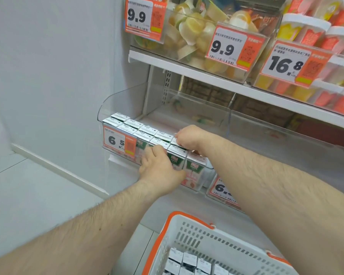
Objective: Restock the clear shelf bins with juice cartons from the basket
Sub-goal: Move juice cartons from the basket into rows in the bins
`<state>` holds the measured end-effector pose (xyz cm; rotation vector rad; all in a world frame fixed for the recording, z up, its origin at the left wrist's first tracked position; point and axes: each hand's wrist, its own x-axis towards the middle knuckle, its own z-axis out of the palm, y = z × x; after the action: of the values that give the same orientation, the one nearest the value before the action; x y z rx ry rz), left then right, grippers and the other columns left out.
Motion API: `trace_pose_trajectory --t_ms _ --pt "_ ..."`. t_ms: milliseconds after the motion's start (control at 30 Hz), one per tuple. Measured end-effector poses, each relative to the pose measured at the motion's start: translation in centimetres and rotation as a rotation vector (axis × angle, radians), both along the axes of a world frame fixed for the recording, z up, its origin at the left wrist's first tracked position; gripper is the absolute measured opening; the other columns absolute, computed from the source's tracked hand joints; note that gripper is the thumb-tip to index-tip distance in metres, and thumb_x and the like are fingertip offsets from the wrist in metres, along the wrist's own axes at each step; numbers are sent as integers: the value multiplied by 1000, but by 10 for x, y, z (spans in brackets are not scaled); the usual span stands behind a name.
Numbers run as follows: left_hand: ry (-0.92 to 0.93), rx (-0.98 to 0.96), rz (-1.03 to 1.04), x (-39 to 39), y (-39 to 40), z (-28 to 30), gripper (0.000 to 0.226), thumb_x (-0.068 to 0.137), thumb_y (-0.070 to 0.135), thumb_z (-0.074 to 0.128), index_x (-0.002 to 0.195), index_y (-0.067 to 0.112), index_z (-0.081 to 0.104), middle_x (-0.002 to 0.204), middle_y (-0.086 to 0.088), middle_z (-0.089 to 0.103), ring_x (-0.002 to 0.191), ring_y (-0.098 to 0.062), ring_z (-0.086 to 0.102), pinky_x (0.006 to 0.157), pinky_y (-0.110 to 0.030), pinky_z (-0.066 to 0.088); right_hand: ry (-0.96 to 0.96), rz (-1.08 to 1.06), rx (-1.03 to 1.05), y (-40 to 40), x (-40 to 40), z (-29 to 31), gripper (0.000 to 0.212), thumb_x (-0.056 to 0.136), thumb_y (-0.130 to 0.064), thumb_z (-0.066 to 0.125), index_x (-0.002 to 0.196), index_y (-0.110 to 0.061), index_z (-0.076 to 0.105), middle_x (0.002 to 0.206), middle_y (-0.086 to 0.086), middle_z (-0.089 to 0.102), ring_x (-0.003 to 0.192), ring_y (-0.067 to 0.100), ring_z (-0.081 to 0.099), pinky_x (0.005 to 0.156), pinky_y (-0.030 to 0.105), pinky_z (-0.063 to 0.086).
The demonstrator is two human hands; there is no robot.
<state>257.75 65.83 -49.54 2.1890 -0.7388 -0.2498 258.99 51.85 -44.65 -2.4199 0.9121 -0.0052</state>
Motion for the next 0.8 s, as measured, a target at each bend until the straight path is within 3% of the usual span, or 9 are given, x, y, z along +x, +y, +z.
trace_pose_trajectory --t_ms 33,133,233,333,400,500,633,800 --pt "0 7 -6 -3 0 1 66 75 40 73 120 16 32 112 2 24 121 -21 32 105 -36 33 3 8 -44 3 -3 3 31 91 -3 44 110 -4 68 116 9 69 105 28 65 80 30 54" --pt "-18 25 -63 -15 -3 1 60 75 42 72 115 19 33 111 2 27 115 -19 34 102 -38 36 -88 29 -364 16 -25 12 13 87 -12 51 85 -14 64 91 6 67 88 32 63 64 28 48" --pt "-41 59 -183 -29 -5 -1 55 69 44 68 107 19 37 110 -1 37 108 -20 38 98 -43 40 -342 61 -573 34 -65 17 19 85 -13 51 93 -16 67 100 4 66 94 28 59 77 37 51" --pt "-38 159 -320 -47 -5 -9 61 61 42 62 114 18 46 113 -4 43 115 -27 43 98 -45 42 -688 137 -667 51 -116 6 15 78 -15 54 80 -11 69 81 4 66 81 28 61 68 37 51" --pt "-47 245 -407 -58 -4 -21 65 64 40 64 123 21 45 114 -3 41 118 -26 42 100 -44 41 -773 127 -640 57 -150 -10 11 73 -14 57 73 -11 68 73 2 65 71 25 60 63 31 48" --pt "-98 353 -505 -71 -3 -40 59 74 35 67 126 22 43 125 -4 41 124 -25 38 102 -41 38 -689 45 -509 56 -197 -40 11 74 -15 58 71 -13 69 70 -1 65 68 17 58 65 31 47" --pt "-175 510 -576 -90 -1 -61 56 81 36 66 130 22 42 133 -5 41 127 -27 38 101 -38 35 -435 -97 -210 51 -243 -89 13 82 -10 60 75 -16 70 73 -5 65 72 15 59 70 30 49" --pt "-190 698 -636 -100 -4 -104 55 85 35 61 135 22 42 140 -8 36 132 -29 34 107 -40 34 -203 -312 86 29 -284 -157 19 90 -11 56 76 -13 69 74 -1 68 67 17 60 58 23 45"
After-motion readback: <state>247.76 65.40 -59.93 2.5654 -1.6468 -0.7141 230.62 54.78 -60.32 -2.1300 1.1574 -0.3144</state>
